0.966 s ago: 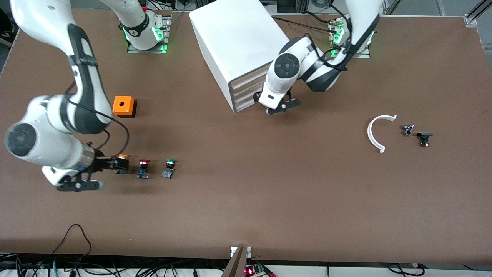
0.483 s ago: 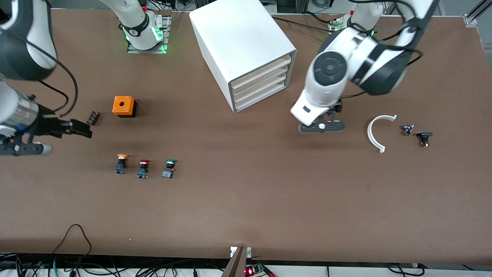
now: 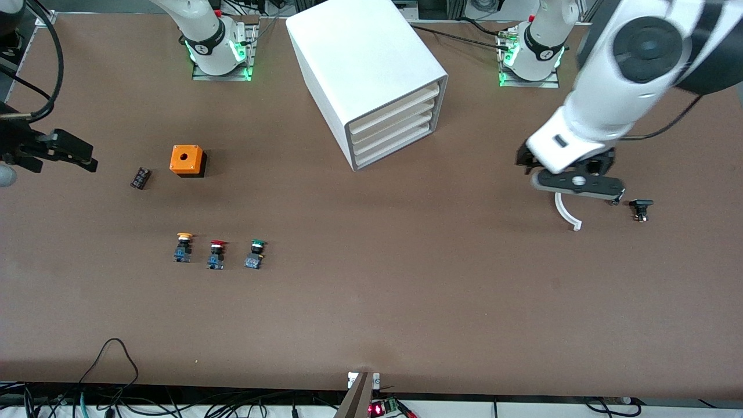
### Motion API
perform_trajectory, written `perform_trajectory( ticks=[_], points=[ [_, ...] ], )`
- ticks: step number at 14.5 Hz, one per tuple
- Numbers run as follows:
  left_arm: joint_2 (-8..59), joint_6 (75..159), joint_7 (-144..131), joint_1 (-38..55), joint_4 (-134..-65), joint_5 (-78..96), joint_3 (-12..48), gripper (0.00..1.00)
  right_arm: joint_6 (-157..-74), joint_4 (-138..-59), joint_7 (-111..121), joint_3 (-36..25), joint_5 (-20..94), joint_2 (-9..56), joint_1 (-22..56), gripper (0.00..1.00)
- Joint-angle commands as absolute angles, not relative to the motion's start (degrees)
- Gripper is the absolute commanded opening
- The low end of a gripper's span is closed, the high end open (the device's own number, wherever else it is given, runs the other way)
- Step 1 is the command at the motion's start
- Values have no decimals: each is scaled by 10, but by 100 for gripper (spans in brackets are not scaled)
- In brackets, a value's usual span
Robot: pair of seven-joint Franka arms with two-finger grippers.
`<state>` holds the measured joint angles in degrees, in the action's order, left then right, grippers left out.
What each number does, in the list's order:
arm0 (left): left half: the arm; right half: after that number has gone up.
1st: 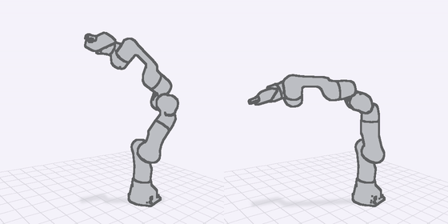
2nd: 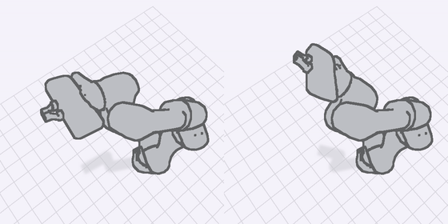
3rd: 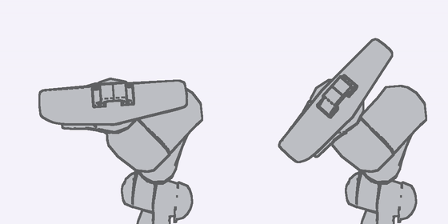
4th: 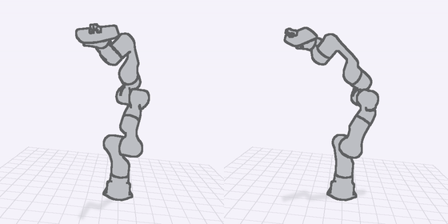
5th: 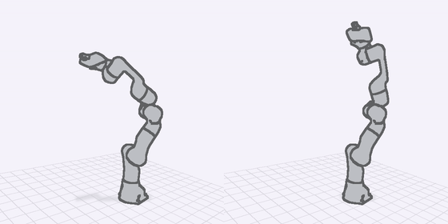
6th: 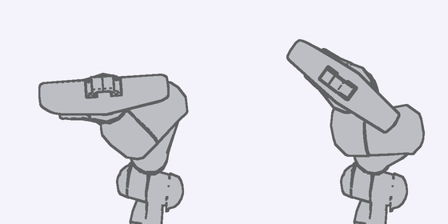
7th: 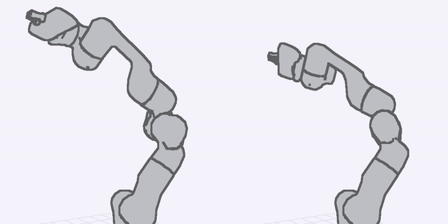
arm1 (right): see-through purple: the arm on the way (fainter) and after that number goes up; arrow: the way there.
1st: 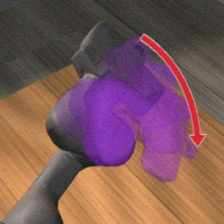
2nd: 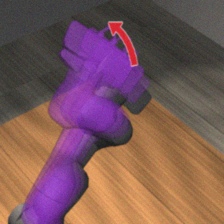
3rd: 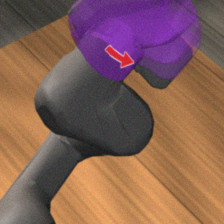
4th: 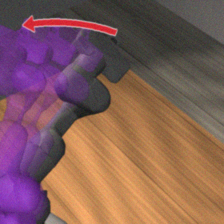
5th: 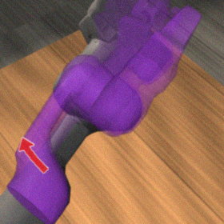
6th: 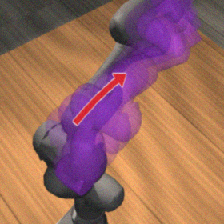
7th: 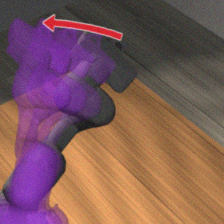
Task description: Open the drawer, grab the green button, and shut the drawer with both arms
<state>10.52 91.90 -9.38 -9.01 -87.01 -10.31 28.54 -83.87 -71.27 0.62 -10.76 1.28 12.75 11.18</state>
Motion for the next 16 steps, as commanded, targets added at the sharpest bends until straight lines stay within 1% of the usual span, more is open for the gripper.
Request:
perform_trajectory(
  ticks=[1,2,4,6,7,9,11,12,16],
  points=[
    [31,937,40,-42,-930,-31,154,99,-789,-683,10,-111,4,139,111,100],
    [12,958,75,-34,-952,-26,116,100,-777,-683,4,-111,3,135,112,100],
    [-27,984,123,-33,-999,2,78,100,-782,-686,4,-109,2,115,111,100],
    [-47,985,134,-29,-1037,52,43,100,-787,-685,4,-111,2,113,114,100],
    [-45,987,123,-18,-1036,52,40,100,-787,-685,4,-108,2,113,110,100],
    [-42,986,50,7,-1028,-19,41,100,-788,-685,4,-104,11,113,86,100],
    [-41,960,40,14,-1022,-20,40,100,-799,-693,4,-40,11,108,28,100],
    [-40,960,49,17,-1013,-21,40,100,-815,-713,4,-22,9,102,10,100],
    [-35,954,41,13,-999,-21,47,100,-851,-806,4,-18,7,36,-1,100]
  ],
)
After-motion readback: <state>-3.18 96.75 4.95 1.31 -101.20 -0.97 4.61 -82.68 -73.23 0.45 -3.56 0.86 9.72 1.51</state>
